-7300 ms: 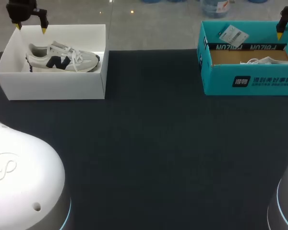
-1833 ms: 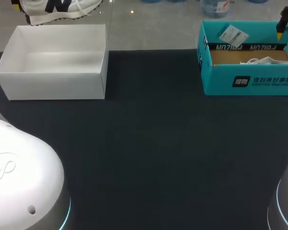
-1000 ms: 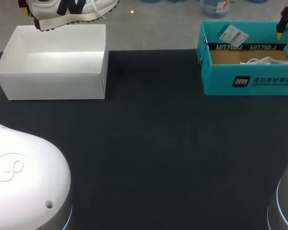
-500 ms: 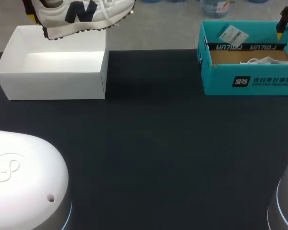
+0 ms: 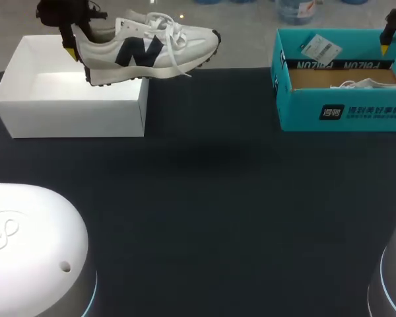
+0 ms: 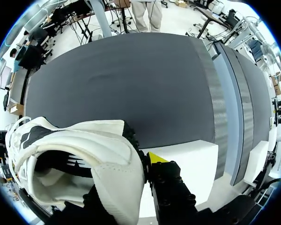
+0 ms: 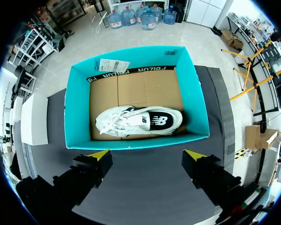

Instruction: Take the shoe out of the shoebox, open the shoe tongue, remove and reinsert the insole, then place the shoe into the shoebox

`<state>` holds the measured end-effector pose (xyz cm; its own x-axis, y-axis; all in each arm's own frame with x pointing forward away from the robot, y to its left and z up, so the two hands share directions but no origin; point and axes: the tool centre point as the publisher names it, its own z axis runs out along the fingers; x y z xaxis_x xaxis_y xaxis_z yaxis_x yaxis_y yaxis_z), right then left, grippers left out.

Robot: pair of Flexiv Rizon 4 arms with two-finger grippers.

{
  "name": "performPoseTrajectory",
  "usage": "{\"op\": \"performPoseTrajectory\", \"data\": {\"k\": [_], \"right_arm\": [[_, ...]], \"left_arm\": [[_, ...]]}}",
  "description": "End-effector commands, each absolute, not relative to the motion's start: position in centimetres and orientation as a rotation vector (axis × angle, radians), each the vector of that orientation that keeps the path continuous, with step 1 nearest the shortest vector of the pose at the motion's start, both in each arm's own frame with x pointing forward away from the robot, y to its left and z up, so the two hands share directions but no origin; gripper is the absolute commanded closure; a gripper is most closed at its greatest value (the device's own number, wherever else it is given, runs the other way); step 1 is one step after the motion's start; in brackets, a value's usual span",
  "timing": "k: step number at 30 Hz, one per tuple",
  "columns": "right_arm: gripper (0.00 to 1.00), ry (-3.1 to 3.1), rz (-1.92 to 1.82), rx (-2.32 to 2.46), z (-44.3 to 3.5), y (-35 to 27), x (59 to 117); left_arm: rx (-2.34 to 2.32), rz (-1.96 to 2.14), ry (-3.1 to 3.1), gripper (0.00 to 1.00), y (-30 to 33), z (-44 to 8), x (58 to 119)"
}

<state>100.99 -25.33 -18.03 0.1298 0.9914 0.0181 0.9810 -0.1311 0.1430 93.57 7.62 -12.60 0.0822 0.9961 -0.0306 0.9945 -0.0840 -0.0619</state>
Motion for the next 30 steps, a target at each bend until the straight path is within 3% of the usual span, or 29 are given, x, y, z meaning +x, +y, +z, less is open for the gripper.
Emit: {"op": "performPoseTrajectory", "data": {"k": [1,22,30], "right_arm": [[0.00,2.002,0.164,2.287,-18.0,-25.3,101.0],[0.00,2.002,0.164,2.287,-18.0,-25.3,101.0],[0.00,2.002,0.164,2.287,-18.0,-25.3,101.0]], "left_arm": [[-2.405,-0.091,-2.180,1.00,6.5,-13.2,92.2],[-2.478,0.090,-2.001,1.00,-1.9,-16.3,87.4],[-2.481,0.098,-1.996,1.00,-2.1,-16.3,87.3]]}}
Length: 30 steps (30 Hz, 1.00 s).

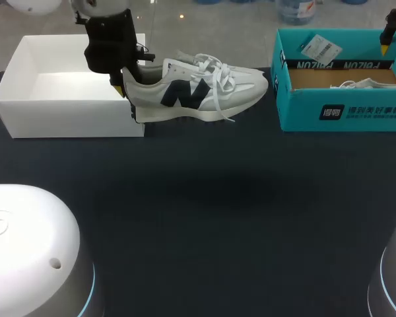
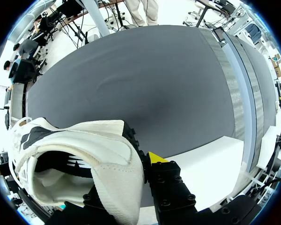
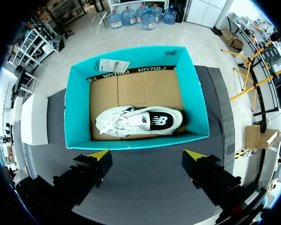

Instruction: Take the shoe out of the shoebox, open the shoe tongue, remove and reinsert the insole, then place the shoe into the shoebox

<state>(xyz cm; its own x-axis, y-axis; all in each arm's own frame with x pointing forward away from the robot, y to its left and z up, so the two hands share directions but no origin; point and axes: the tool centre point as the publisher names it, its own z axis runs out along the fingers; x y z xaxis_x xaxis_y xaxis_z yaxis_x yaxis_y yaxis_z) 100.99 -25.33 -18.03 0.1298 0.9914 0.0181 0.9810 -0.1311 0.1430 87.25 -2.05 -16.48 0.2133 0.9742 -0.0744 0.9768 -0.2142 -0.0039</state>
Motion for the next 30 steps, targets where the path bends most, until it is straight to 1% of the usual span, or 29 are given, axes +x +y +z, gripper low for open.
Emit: {"op": "performPoseTrajectory", "data": {"k": [1,25,30], "right_arm": [[0.00,2.002,0.164,2.287,-18.0,-25.3,101.0],[0.00,2.002,0.164,2.287,-18.0,-25.3,101.0],[0.00,2.002,0.164,2.287,-18.0,-25.3,101.0]], "left_arm": [[2.412,-0.095,1.941,1.00,-2.1,-16.3,87.3],[2.412,-0.095,1.941,1.00,-2.1,-16.3,87.3],[2.391,-0.075,1.949,1.00,-3.1,-15.5,85.6]]}}
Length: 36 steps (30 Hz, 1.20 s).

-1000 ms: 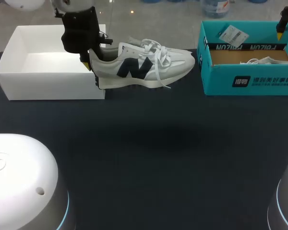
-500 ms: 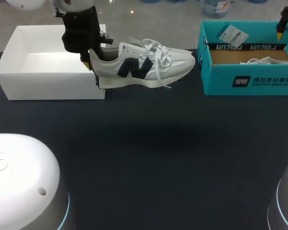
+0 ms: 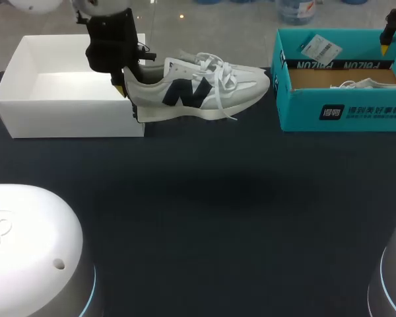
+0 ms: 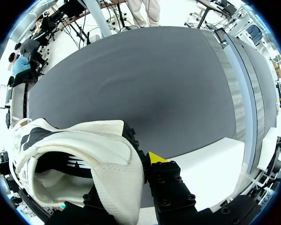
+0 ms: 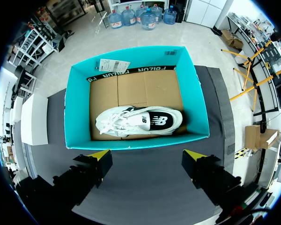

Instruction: Take the shoe out of the shoebox, open the shoe tongue, remove and reinsert the insole, then place the shoe into the shoebox

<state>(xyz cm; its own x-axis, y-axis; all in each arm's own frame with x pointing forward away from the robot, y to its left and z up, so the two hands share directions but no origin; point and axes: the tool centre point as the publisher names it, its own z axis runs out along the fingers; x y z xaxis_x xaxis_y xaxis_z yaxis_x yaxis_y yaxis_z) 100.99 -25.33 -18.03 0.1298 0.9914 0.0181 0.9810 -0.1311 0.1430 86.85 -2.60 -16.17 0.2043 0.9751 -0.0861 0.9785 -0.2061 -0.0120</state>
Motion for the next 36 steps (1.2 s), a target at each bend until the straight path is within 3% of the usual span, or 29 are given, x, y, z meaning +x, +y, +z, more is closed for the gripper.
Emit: {"op": "performPoseTrajectory", "data": {"k": [1,24,36], "right_arm": [[0.00,2.002,0.164,2.287,-18.0,-25.3,101.0],[0.00,2.002,0.164,2.287,-18.0,-25.3,101.0],[0.00,2.002,0.164,2.287,-18.0,-25.3,101.0]], "left_arm": [[2.388,-0.075,1.945,1.00,-3.3,-15.3,85.4],[2.308,-0.062,2.006,1.00,-9.6,-15.9,79.8],[2.330,-0.074,1.990,1.00,-11.0,-20.4,77.5]]}}
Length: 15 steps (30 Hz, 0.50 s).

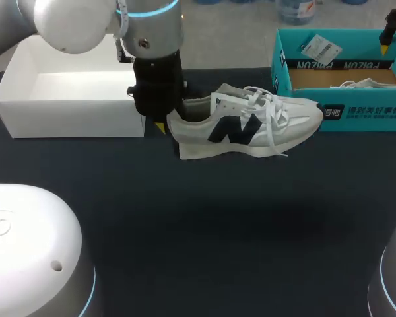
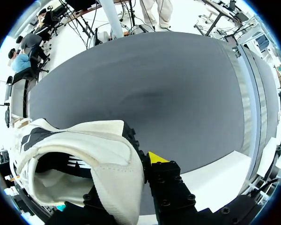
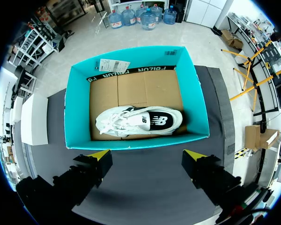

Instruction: Take the shoe out of the shoebox, open the shoe tongue, remove and reinsert the insole, then place the shoe into the shoebox

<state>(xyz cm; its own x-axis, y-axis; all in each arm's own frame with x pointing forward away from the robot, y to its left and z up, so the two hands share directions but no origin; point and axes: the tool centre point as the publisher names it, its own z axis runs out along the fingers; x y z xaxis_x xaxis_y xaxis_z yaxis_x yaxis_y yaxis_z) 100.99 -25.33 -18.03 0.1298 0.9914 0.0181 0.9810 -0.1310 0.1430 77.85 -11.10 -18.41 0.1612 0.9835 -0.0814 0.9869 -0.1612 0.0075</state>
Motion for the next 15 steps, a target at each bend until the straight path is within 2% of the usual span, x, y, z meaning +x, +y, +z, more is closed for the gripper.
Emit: {"op": "performPoseTrajectory", "data": {"k": [1,15], "right_arm": [[0.00,2.002,0.164,2.287,-18.0,-25.3,101.0],[0.00,2.002,0.164,2.287,-18.0,-25.3,101.0]], "left_arm": [[2.296,-0.067,1.984,1.00,-10.9,-20.9,77.4],[2.341,0.020,2.048,1.00,-11.0,-30.9,78.5]]}}
